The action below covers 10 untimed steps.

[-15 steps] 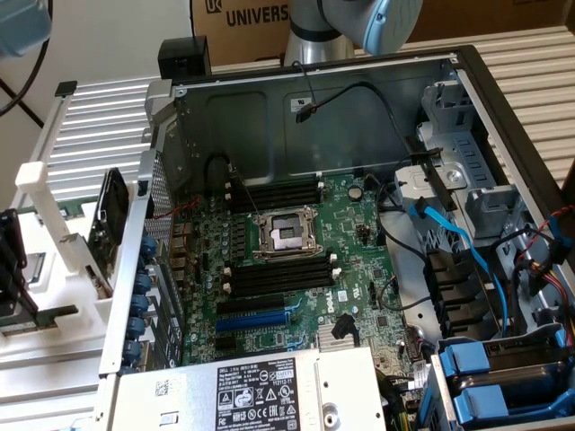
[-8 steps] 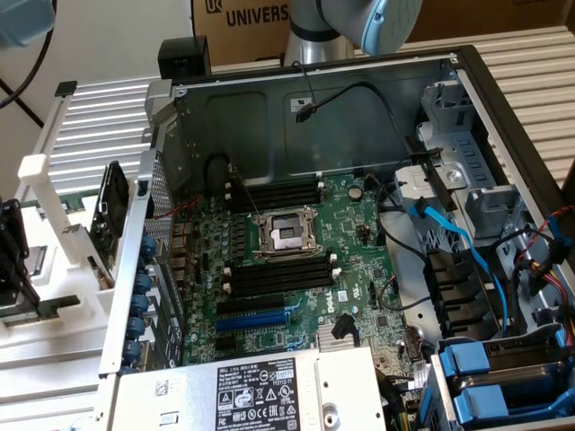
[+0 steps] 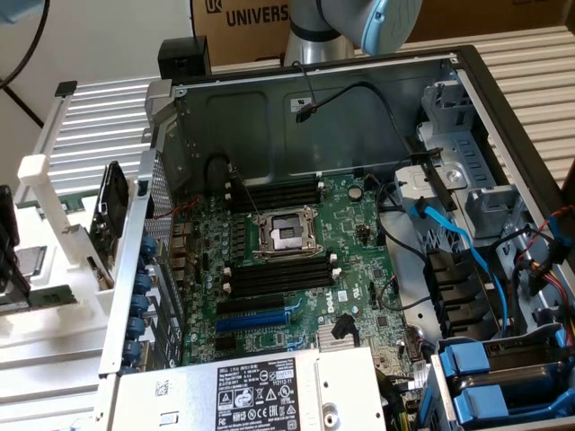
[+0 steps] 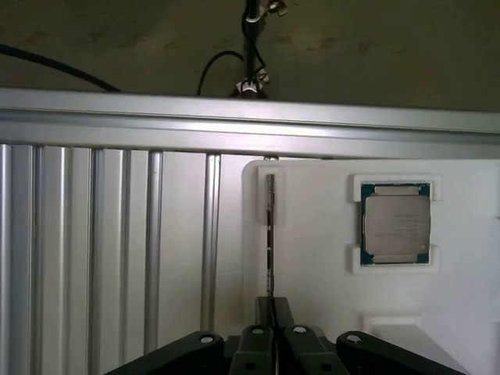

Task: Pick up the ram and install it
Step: 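Pick up the ram and move it above insertion slot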

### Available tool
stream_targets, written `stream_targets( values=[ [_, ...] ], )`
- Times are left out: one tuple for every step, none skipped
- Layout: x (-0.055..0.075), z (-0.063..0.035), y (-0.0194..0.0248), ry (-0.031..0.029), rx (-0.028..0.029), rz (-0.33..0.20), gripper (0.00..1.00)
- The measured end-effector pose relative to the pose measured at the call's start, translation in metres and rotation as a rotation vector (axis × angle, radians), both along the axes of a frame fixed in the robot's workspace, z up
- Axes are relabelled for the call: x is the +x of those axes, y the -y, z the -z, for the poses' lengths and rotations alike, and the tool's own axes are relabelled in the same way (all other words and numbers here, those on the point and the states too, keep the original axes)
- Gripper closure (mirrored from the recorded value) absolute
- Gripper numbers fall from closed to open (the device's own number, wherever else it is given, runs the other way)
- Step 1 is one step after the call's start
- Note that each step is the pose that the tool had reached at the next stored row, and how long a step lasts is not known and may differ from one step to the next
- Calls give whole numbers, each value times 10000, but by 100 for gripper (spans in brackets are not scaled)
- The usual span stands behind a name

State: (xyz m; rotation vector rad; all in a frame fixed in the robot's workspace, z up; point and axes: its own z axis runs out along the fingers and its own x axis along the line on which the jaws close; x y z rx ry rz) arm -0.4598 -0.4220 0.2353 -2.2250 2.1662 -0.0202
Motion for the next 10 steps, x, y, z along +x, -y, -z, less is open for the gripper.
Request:
stream_targets(
  values=[
    [-2, -43, 1, 0, 0, 7, 88],
    [-4, -130, 2, 1, 0, 23, 88],
    [-6, -179, 2, 0, 0, 36, 88],
    [-8, -223, 1, 2, 1, 48, 88],
    [-10, -268, 1, 0, 0, 60, 88],
    [-12, -314, 1, 1, 0, 75, 88],
    [-15, -357, 1, 2, 1, 90, 88],
    [-18, -402, 0, 0, 0, 104, 88],
    [-24, -495, 0, 2, 1, 130, 88],
    [-24, -542, 0, 0, 0, 146, 88]
  ],
)
